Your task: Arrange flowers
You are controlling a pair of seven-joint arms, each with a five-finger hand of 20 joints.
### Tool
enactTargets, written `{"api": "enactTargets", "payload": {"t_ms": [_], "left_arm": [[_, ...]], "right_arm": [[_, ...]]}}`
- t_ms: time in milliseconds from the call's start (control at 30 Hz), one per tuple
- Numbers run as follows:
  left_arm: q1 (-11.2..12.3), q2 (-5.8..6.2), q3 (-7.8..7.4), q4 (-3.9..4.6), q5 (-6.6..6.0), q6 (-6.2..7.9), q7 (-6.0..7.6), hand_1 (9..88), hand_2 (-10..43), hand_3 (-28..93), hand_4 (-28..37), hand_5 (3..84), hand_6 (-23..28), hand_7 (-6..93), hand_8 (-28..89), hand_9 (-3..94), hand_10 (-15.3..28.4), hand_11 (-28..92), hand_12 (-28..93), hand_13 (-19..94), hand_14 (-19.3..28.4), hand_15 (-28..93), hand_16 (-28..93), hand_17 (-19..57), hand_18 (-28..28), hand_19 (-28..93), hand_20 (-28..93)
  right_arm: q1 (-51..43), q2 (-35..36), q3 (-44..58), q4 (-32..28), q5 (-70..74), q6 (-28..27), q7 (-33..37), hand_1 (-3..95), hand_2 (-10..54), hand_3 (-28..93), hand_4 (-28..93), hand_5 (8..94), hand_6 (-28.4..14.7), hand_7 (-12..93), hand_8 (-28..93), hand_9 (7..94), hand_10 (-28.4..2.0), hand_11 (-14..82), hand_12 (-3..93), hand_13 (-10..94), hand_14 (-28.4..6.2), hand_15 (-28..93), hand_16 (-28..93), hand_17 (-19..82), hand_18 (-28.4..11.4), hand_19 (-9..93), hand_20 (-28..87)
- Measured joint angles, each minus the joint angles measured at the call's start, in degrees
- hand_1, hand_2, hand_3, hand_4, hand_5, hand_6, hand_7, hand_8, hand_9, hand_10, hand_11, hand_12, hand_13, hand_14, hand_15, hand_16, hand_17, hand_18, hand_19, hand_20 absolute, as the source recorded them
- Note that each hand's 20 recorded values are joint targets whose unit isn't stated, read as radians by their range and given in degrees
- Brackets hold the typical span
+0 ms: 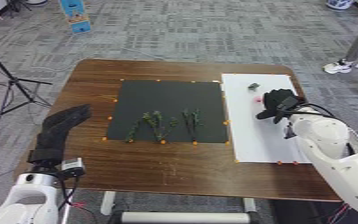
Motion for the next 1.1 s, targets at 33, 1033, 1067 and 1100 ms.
{"api": "enactTargets", "payload": {"t_ms": [33, 1033, 1067, 1100], "left_arm": [[0.00, -0.02, 0.00, 0.00, 0.00, -0.02, 0.00, 24.1, -3.3, 72, -24.2, 49.3, 3.7, 13.7, -8, 49.0, 12.3, 18, 12, 38, 14.9, 13, 2, 4.0, 11.5, 6, 15], [0.50, -0.05, -0.84, -0.09, -0.34, -0.53, -0.10, 23.8, -3.0, 72, -24.3, 49.3, 3.8, 13.6, -8, 49.1, 12.4, 18, 12, 37, 14.8, 12, 2, 4.0, 11.5, 6, 15], [0.52, 0.02, -1.02, -0.09, -0.44, -0.53, -0.10, 23.9, -2.9, 72, -24.4, 49.3, 3.7, 13.6, -8, 49.1, 12.4, 18, 12, 37, 14.5, 12, 2, 4.3, 11.0, 6, 15], [0.56, 0.10, -1.19, -0.08, -0.55, -0.51, -0.10, 23.9, -2.8, 72, -24.6, 49.4, 3.7, 13.5, -8, 49.1, 12.5, 18, 12, 37, 14.2, 11, 1, 4.8, 10.3, 5, 15]], "right_arm": [[0.08, 0.00, -0.17, 0.07, 0.00, 0.06, 0.27, 33.9, -1.0, 62, -15, 71.7, -0.3, 35, -7, 85.8, -10.8, 37.5, 30.2, 85, -7.1, 66, 40, 50, -23.4, 93, 62], [-1.19, 6.44, -4.12, -8.48, 10.42, 15.49, 5.11, 47.7, -4.5, 63, -8, 77.1, 0.8, 41, 24, 90.6, -9.0, 48.7, 32.3, 90, -3.8, 72, 42, 59, -21.0, 93, 72], [-1.16, 6.89, -3.98, -9.38, 11.00, 16.38, 5.09, 47.7, -4.5, 63, -8, 77.0, 0.8, 41, 24, 90.6, -9.0, 48.7, 32.3, 90, -3.8, 72, 42, 59, -21.0, 93, 72], [-1.11, 7.29, -3.89, -10.16, 11.66, 17.42, 5.05, 47.6, -4.4, 63, -8, 77.0, 0.8, 41, 24, 90.6, -9.0, 48.7, 32.3, 90, -3.8, 72, 42, 59, -21.0, 93, 72]]}}
